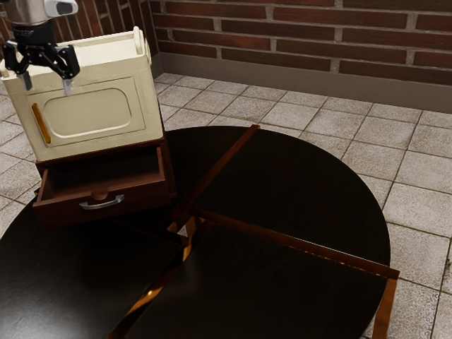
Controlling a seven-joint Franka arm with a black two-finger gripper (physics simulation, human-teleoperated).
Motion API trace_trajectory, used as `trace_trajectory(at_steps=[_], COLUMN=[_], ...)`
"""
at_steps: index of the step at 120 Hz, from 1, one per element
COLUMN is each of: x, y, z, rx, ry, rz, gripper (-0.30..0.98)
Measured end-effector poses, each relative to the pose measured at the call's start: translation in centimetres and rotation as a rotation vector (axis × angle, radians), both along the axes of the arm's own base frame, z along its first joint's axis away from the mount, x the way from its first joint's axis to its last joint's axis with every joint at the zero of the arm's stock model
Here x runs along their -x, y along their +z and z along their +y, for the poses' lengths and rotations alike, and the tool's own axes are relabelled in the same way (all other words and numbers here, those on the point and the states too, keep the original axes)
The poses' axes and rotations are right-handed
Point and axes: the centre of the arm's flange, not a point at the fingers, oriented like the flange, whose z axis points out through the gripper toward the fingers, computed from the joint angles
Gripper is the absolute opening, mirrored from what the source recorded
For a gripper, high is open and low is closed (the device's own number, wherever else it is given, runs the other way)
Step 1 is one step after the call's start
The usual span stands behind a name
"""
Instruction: Push the drawer handle with one arm to close the drawer
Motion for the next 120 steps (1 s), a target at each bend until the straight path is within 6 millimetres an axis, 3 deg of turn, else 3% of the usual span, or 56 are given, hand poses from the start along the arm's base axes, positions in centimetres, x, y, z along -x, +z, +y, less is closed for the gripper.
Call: trace_trajectory(at_steps=[17, 28, 38, 51, 57, 66, 77, 89, 100, 111, 120], x=[1.4, 4.5, 4.3, 2.8, 2.6, 3.0, 4.0, 5.6, 6.7, 6.9, 7.4], y=[1.0, 6.6, 8.5, 8.0, 7.9, 7.8, 6.7, 4.5, 1.0, -3.2, -5.6], z=[2.6, 2.7, -0.1, -5.2, -6.1, -5.8, -5.0, -6.3, -7.2, -7.0, -6.9], rx=[-0.01, -0.049, -0.061, -0.051, -0.047, -0.043, -0.036, -0.027, -0.019, -0.009, -0.003], ry=[0.053, 0.07, 0.021, -0.076, -0.09, -0.077, -0.049, -0.067, -0.082, -0.077, -0.075], rz=[-0.016, -0.124, -0.164, -0.153, -0.147, -0.13, -0.084, -0.017, 0.049, 0.11, 0.132], gripper=[0.69, 0.69, 0.69, 0.69, 0.66, 0.51, 0.29, 0.12, 0.03, -0.02, -0.05])
